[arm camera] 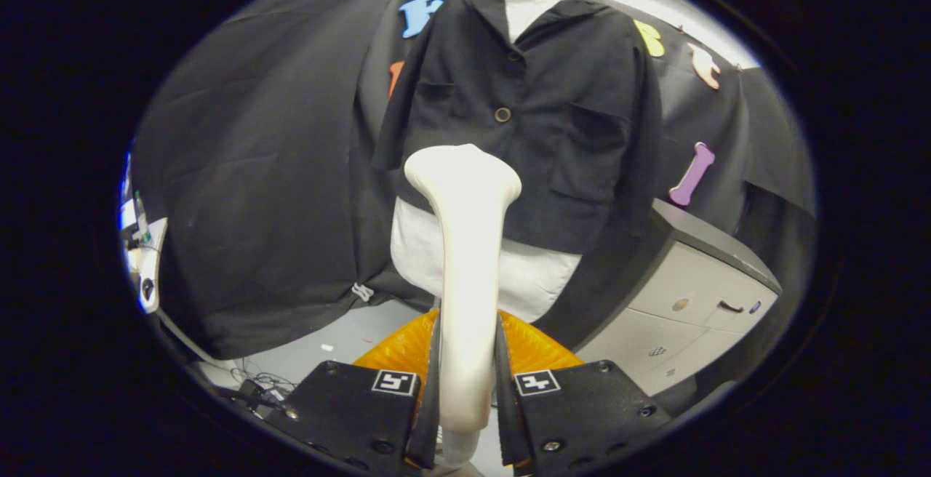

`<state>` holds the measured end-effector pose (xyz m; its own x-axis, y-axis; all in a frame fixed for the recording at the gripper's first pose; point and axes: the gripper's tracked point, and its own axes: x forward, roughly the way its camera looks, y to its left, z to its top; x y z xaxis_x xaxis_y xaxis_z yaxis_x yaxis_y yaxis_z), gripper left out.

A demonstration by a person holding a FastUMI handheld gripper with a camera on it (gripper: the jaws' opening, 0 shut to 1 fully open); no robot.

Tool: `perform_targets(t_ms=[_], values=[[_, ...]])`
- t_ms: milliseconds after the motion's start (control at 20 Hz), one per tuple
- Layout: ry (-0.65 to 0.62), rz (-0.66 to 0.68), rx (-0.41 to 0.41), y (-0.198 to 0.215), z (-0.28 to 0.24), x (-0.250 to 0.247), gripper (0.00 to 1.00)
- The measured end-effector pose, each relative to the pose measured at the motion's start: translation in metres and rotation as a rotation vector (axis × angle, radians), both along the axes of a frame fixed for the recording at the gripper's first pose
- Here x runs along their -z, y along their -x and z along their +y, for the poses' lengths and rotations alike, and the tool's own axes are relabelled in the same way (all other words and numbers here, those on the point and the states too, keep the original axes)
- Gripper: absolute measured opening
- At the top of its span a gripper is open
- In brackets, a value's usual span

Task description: Iron the clothes twice with a garment steamer, once on the left side and once on the right side.

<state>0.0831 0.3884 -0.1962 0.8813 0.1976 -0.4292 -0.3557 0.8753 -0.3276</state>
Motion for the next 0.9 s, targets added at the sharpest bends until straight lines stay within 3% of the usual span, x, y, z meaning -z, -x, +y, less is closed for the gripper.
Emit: perform_targets(t_ms=[450, 750, 900], values=[[-0.144, -0.15, 0.204, 0.013, -0.109, -0.126, 0.36], [-0.174, -0.224, 0.389, 0.016, -0.212, -0.173, 0.36], [-0.188, -0.248, 0.428, 0.032, -0.25, -0.19, 0.36]])
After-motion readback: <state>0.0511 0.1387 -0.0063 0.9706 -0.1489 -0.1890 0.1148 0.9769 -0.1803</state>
